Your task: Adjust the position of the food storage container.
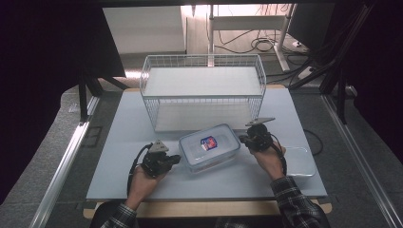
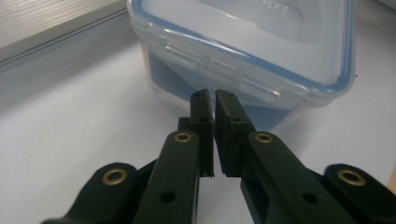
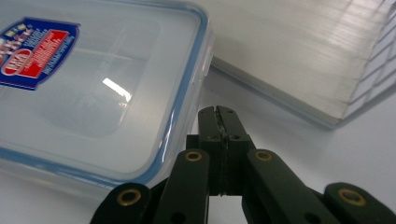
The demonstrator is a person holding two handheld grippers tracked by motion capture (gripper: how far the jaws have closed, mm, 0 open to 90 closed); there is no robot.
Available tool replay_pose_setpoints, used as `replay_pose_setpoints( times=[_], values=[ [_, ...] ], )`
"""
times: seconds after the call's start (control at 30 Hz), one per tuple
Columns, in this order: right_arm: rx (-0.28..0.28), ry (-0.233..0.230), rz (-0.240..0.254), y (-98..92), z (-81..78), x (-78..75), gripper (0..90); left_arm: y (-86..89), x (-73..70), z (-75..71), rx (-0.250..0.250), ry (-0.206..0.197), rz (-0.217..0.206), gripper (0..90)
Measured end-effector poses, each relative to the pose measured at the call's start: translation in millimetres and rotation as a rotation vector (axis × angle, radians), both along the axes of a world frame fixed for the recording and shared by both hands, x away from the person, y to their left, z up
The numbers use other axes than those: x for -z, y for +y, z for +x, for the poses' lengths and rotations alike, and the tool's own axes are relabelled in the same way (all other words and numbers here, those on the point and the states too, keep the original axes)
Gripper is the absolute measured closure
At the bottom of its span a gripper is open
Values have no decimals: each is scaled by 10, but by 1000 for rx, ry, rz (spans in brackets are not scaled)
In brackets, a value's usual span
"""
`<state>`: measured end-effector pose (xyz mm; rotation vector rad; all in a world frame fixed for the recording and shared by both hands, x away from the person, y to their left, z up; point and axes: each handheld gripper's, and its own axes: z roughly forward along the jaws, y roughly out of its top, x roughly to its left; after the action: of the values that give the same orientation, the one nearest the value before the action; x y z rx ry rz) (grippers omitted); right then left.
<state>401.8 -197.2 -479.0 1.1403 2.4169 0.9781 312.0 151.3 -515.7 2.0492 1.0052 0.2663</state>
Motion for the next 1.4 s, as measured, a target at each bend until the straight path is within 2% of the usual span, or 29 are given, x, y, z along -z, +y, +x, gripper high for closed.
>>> replay_pose_setpoints(
  times=[0.1, 0.23, 0.37, 0.57, 0.83, 0.9, 0.97, 1.03, 1.13, 1.2, 1.33, 1.37, 1.4],
  values=[
    [1, 2, -10, 8, -10, 10, 893, -53, 18, 39, -7, -3, 58, 890],
    [-9, 29, 4, -15, -72, -6, 894, -30, -2, 80, -16, -1, 63, 894],
    [-16, 31, 5, -23, -146, -7, 895, 13, 9, 135, -24, 12, 50, 896],
    [-41, 37, 50, -27, -363, -50, 895, 95, 16, 237, -36, 19, 44, 898],
    [-73, 28, 68, 17, -532, -67, 894, 143, 23, 329, -41, 7, 60, 900],
    [-77, 26, 67, 23, -550, -72, 895, 145, 25, 336, -40, 11, 54, 900],
    [-74, 19, 74, 25, -600, -68, 895, 184, 44, 351, -40, 33, 6, 900],
    [-80, 29, 95, -1, -615, -59, 894, 198, 43, 339, -30, 35, 4, 896],
    [-101, 35, 128, -44, -609, -55, 892, 218, 29, 260, -37, 26, 25, 850],
    [-101, 4, 116, -53, -623, -72, 880, 262, 10, 186, -52, 14, 38, 794],
    [-99, -41, 130, -78, -666, -133, 773, 411, -30, 28, -89, 7, 20, 630],
    [-99, -41, 130, -78, -666, -133, 773, 411, -30, 28, -89, 7, 20, 585],
    [-105, -55, 135, -87, -689, -155, 701, 476, -49, -28, -106, -1, 12, 541]
  ],
)
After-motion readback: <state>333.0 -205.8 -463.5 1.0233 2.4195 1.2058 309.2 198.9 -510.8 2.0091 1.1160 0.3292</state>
